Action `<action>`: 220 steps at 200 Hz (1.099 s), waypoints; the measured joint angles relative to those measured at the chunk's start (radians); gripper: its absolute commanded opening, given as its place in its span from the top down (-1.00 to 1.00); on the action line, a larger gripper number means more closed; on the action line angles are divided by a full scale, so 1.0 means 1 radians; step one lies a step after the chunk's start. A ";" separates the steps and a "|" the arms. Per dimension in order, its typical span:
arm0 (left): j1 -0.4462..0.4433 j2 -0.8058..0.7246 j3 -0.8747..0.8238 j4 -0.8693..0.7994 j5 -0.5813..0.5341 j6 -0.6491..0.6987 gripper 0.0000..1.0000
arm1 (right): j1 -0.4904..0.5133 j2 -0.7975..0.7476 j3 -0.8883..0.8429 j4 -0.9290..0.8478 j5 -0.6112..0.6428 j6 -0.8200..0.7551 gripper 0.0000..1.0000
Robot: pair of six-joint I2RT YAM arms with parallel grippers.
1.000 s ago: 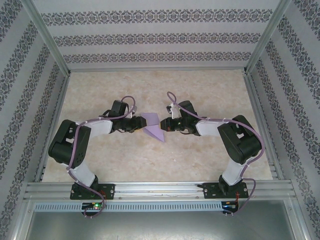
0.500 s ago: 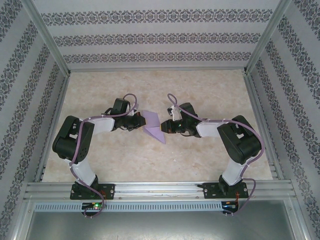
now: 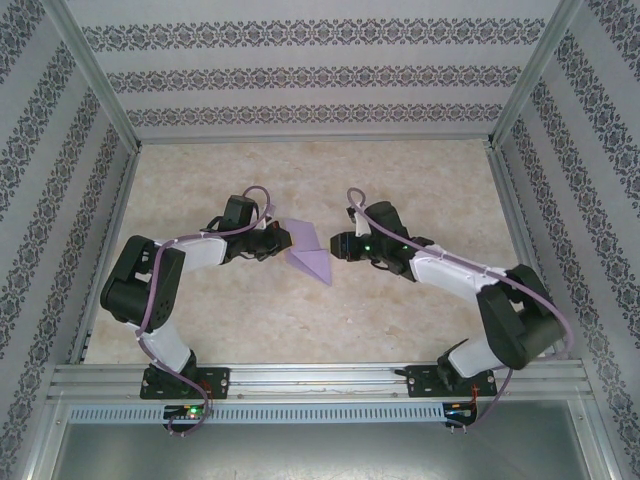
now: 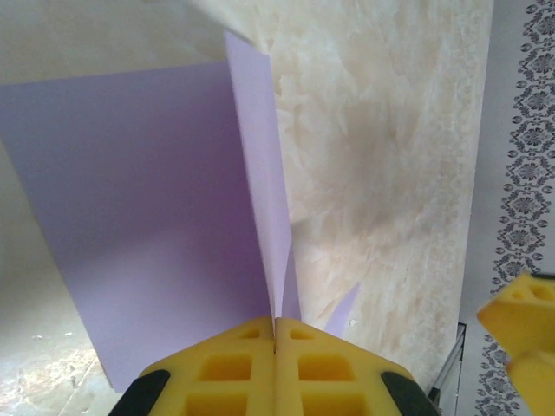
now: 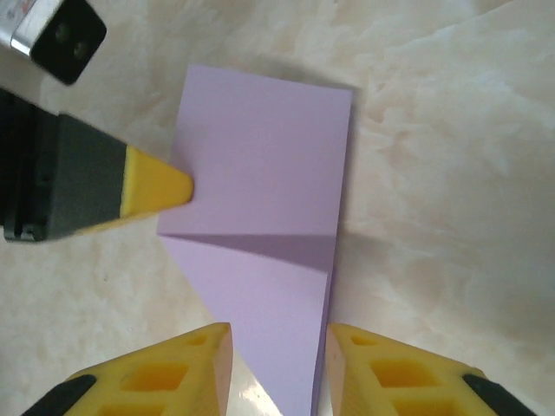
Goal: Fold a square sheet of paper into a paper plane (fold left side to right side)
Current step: Fourth fold the wing at the center of the table.
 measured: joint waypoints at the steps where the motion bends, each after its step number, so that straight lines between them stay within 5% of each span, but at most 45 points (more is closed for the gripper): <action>1: 0.000 0.000 0.000 0.001 0.001 0.000 0.99 | 0.003 -0.003 0.000 -0.003 0.006 -0.002 0.27; 87: -0.015 0.000 0.000 0.020 0.023 -0.037 0.98 | 0.370 0.104 0.110 -0.179 0.473 -0.135 -0.06; 220: -0.027 0.000 0.001 0.019 0.024 -0.044 0.98 | 0.407 0.310 0.191 -0.191 0.639 -0.158 0.01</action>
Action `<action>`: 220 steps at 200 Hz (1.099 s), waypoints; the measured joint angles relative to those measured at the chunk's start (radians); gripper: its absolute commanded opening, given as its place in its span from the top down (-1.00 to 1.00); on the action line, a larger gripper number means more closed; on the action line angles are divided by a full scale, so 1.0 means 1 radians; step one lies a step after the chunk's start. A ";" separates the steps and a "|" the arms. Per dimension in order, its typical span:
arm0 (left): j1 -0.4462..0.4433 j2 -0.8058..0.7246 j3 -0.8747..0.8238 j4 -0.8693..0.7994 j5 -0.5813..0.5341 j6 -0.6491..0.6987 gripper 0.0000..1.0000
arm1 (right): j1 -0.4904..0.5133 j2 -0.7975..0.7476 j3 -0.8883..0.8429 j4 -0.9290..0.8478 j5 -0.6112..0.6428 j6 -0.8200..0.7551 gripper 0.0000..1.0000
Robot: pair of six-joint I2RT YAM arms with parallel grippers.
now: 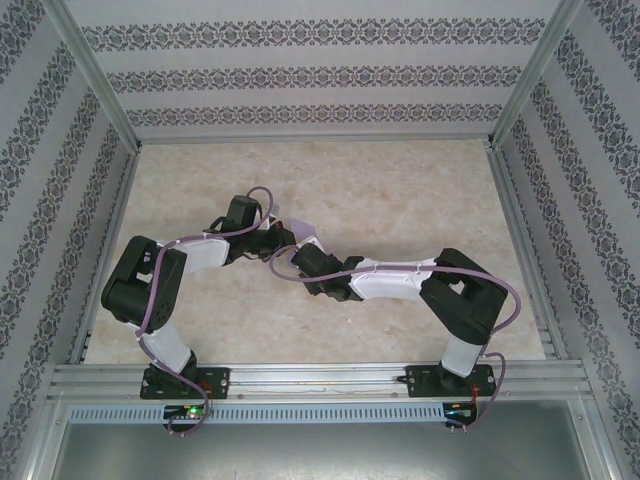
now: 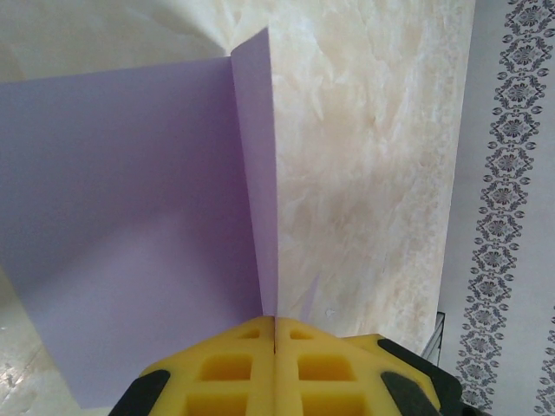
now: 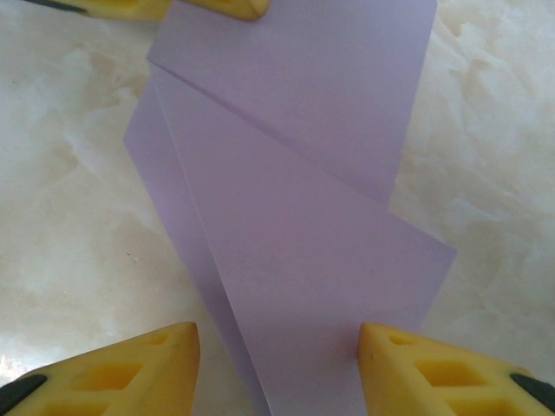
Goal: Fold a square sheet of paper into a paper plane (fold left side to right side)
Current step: Fourth fold the wing at the center of the table.
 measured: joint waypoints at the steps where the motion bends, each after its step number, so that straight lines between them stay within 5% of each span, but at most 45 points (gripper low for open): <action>1: 0.000 0.000 0.000 0.000 0.000 0.000 0.98 | 0.000 0.001 0.000 0.000 0.000 0.000 0.02; 148: 0.000 0.000 0.002 0.000 0.000 0.000 0.88 | 0.000 0.029 0.001 0.000 0.026 0.003 0.38; 220: 0.003 -0.042 0.009 -0.056 -0.019 0.041 0.38 | 0.000 0.049 0.001 -0.004 0.033 0.008 0.83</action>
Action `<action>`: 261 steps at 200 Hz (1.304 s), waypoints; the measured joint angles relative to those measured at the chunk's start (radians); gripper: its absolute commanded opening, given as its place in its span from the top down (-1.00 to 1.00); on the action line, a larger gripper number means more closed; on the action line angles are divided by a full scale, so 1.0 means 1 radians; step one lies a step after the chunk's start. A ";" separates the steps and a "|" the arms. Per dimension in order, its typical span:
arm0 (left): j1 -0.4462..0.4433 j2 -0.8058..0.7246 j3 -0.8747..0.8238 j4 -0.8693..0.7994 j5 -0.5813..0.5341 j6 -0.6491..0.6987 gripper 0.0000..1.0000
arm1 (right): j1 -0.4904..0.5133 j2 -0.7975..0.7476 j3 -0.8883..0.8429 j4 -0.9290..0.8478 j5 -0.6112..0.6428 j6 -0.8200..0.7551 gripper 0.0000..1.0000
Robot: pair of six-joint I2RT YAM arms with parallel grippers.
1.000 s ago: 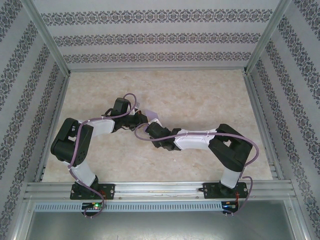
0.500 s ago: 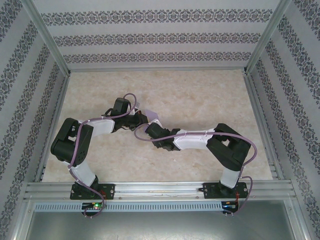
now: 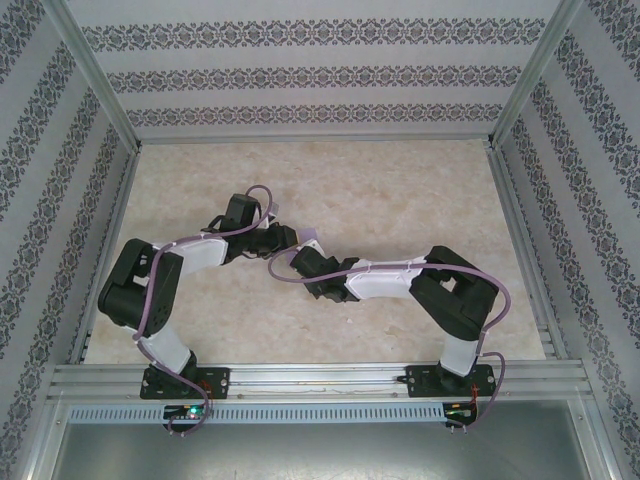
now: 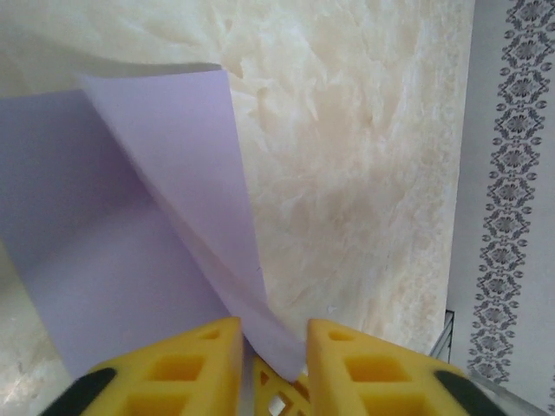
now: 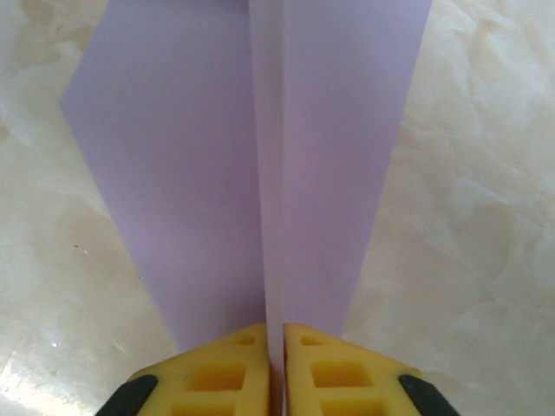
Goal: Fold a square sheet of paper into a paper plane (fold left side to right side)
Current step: Fourth fold the wing at the center of the table.
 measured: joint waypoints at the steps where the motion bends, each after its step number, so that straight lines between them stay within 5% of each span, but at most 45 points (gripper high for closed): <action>1: 0.000 -0.002 0.000 -0.002 0.000 0.000 0.38 | 0.000 0.000 0.000 0.000 0.000 0.000 0.83; 90: 0.146 -0.185 -0.037 -0.135 0.011 0.086 0.29 | -0.011 -0.002 0.001 -0.022 -0.050 0.003 0.91; 202: 0.168 -0.151 -0.120 -0.184 0.148 0.135 0.25 | -0.185 -0.036 -0.054 0.076 -0.605 0.100 0.90; 261: 0.122 -0.100 -0.153 -0.114 0.169 0.090 0.23 | -0.197 -0.036 -0.093 0.135 -0.723 0.137 0.86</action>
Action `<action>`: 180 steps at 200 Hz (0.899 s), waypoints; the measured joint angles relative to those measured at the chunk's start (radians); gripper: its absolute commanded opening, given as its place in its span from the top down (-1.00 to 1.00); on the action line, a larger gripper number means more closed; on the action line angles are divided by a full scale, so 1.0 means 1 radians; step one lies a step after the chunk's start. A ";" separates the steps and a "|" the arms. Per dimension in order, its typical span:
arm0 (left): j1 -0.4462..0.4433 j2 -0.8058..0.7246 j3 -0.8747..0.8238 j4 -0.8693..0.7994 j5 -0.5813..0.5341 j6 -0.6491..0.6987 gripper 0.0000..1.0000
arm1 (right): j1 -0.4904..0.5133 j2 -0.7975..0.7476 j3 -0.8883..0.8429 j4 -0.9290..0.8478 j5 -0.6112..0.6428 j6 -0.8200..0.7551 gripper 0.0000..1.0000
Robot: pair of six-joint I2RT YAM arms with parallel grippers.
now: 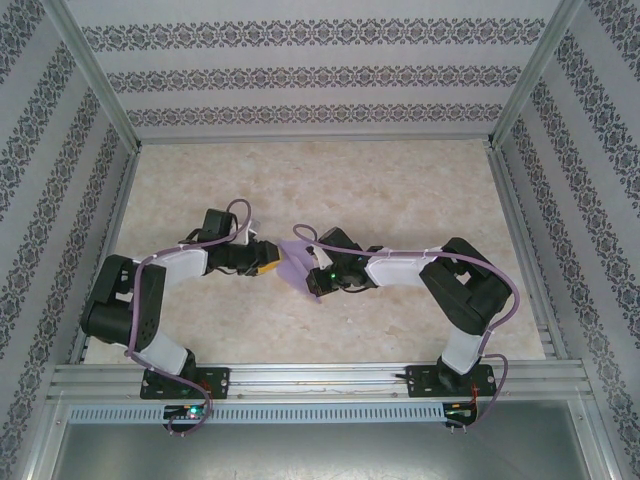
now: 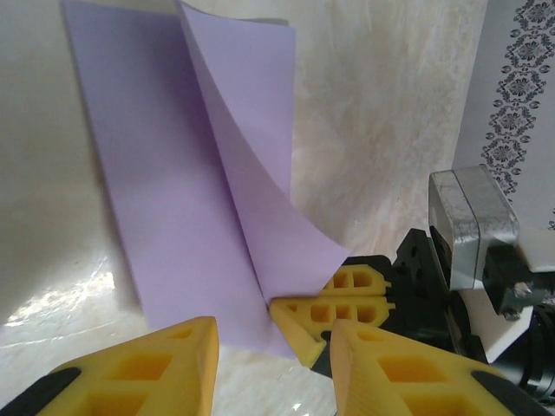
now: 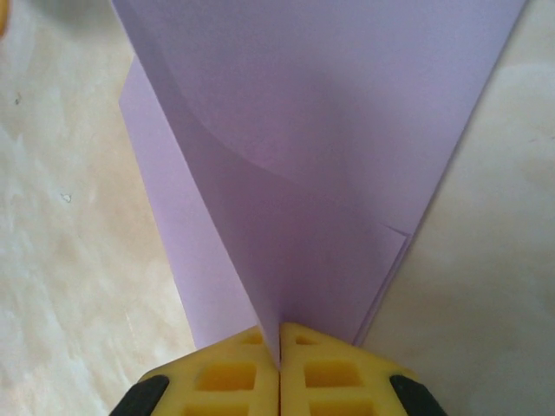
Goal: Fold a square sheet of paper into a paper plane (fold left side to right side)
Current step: Fourth fold the wing at the center of the table.
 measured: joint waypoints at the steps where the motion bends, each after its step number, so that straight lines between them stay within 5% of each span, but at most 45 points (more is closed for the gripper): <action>1: -0.001 0.001 0.000 0.001 0.000 0.000 0.23 | 0.000 0.000 0.000 0.000 -0.001 0.000 0.86; 180: -0.080 0.197 0.094 0.095 -0.037 -0.052 0.22 | 0.000 0.004 -0.006 0.018 -0.008 0.013 0.71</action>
